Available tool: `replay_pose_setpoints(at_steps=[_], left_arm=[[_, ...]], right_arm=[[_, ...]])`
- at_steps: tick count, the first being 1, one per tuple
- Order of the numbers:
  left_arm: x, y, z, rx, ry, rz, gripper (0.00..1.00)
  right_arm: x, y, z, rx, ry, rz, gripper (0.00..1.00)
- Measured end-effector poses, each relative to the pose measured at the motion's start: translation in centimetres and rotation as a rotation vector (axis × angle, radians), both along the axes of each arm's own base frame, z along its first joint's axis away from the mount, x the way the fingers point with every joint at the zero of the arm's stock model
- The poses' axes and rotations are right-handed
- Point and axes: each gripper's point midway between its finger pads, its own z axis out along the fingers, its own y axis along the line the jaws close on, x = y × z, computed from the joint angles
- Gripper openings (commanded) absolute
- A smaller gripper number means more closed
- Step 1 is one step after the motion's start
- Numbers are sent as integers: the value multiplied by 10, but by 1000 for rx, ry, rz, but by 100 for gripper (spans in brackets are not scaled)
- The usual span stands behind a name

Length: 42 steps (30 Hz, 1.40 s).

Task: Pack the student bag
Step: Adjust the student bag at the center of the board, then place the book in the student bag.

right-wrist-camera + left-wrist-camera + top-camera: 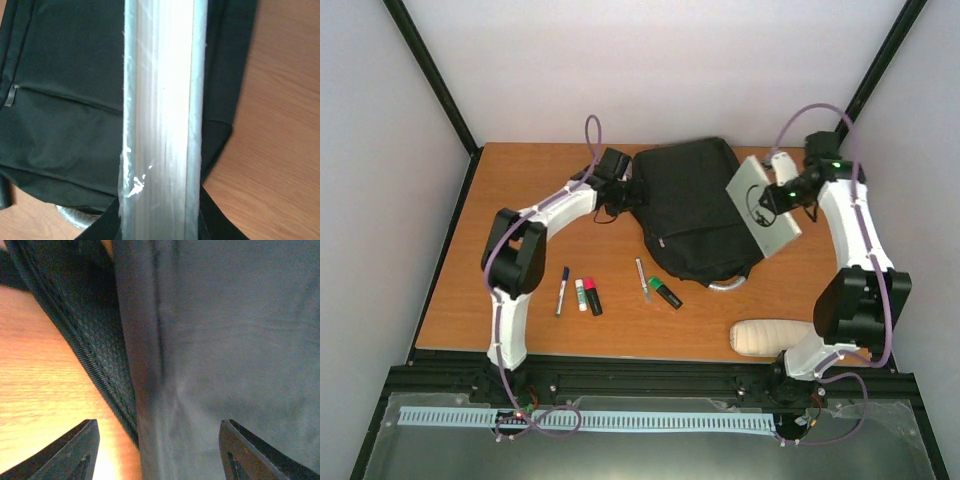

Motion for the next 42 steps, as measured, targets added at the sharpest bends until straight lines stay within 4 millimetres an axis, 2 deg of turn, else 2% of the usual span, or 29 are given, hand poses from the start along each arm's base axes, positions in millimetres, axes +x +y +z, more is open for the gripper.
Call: replay_pose_setpoints(at_steps=[3,4,6,9,11,16,20,26,29,35,42], left_arm=[[-9,8,40,40,-71,-34,71],[-12,7,60,51,-119,-71,71],[-20,-1,91,77,-203,-163,71],[-39,-33,121,134,-320,-343,71],[-59,-59,125,164,-364,-472,71],[-117,-106,103,193,-360,-768,70],[-144,-124,76,226,-316,-912,69],[-161,-143,28,275,-231,-1018,68],[-170,-153,11,262,-194,-1054,67],[-178,-173,-4,234,-167,-1096,66],[-182,-183,-30,292,-147,-1099,56]], right_arm=[[-2,-32,18,56,-65,-99,3],[-5,-40,21,65,-83,-124,3],[-17,-52,24,95,-109,-176,3],[-30,-54,19,170,-102,-213,3],[-34,-56,12,243,-82,-246,3],[-35,-75,-4,332,-72,-345,3],[-36,-82,-11,353,-86,-373,3],[-40,-76,-12,388,-91,-364,3],[-39,-75,-8,396,-105,-354,3],[-37,-74,-6,403,-120,-345,3],[-37,-73,-8,408,-120,-341,3]])
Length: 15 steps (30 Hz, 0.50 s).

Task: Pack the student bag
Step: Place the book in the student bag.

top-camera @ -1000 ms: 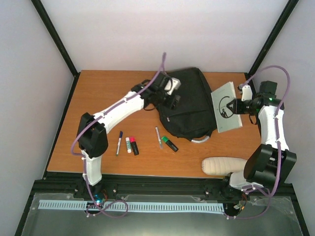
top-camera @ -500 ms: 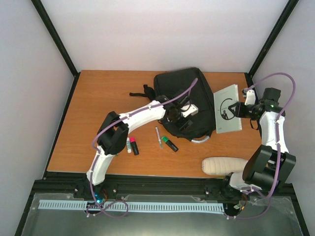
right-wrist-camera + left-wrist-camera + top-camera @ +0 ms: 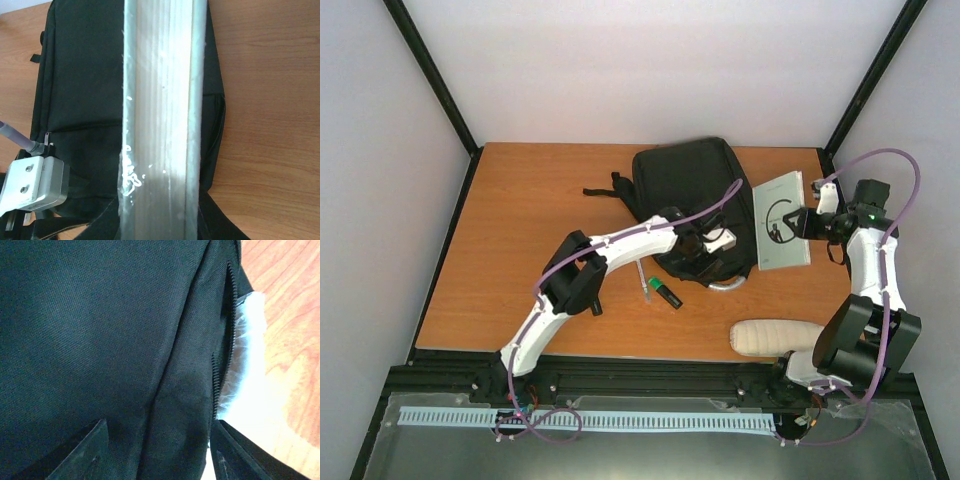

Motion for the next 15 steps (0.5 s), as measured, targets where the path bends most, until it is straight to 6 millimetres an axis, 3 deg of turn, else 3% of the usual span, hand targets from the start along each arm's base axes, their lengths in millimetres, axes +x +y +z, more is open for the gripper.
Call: replay_pose_setpoints(at_steps=[11,15], left_arm=[[-2,-8,-11,86,-126,-2,56],[-2,-12,-17,139,-208,-4,44]], right_arm=[[-1,0,-2,3,3,1,3],[-1,0,-2,3,3,0,3]])
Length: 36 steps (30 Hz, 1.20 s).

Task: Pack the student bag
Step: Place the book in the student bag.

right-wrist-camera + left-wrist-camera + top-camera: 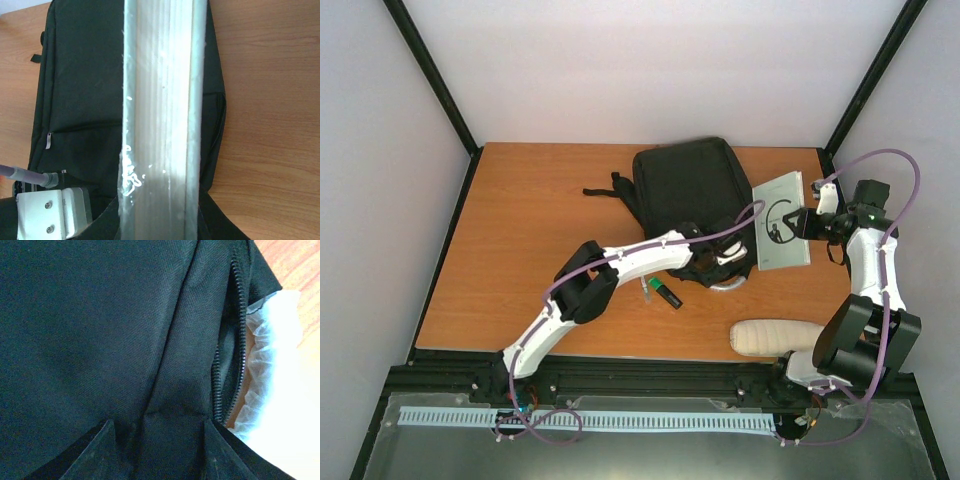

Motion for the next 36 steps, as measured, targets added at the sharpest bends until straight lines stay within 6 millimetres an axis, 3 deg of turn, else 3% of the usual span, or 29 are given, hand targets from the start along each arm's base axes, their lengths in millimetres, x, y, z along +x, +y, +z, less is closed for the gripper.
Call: replay_pose_setpoints(at_steps=[9,15,18,24,26,32,36], left_arm=[[16,5,2,51,-116,51,1],[27,9,24,52,-195,80,1],[38,14,53,29,-257,102,1],[63,26,127,-83,-351,175,1],[74,33,142,-109,-367,202,1],[101,50,164,-150,-387,280,1],[113,55,179,-188,-396,327,1]], right_arm=[[-1,0,-1,2,3,0,3],[-5,3,0,22,28,0,3],[-7,5,10,32,44,1,3],[-7,11,48,70,17,17,3],[-9,16,58,101,14,26,3],[-23,33,75,219,63,53,3],[-32,42,75,292,118,59,3]])
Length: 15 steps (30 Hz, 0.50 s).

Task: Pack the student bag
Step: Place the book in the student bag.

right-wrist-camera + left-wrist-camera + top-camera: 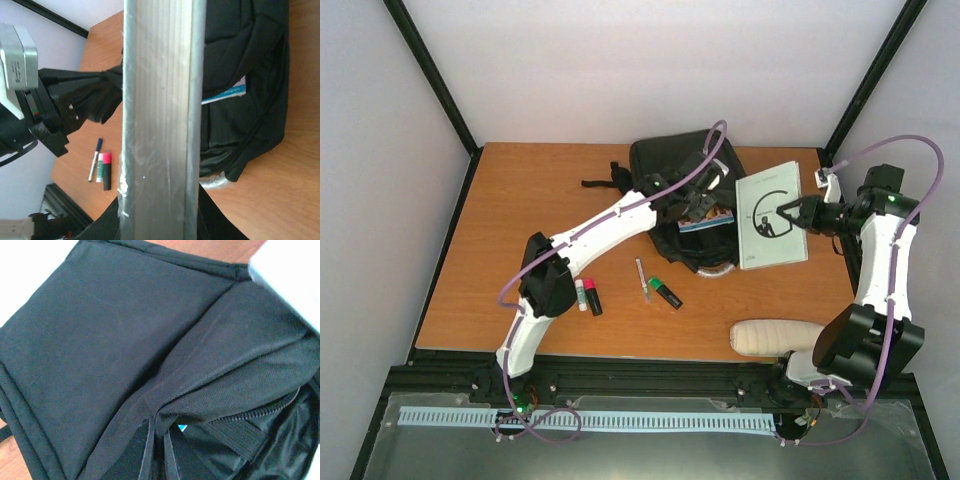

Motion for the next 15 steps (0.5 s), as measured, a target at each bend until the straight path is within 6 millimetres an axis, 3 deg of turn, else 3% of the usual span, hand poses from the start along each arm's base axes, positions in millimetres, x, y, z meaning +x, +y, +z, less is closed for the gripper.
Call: replay_pose_setpoints(at_steps=[5,15], left_arm=[[7,3,9,-30,2,50,1],[7,5,-9,-15,46,85,1]], right_arm=[[-7,5,-11,58,79,18,3],[-22,9,-37,94,201,20,3]])
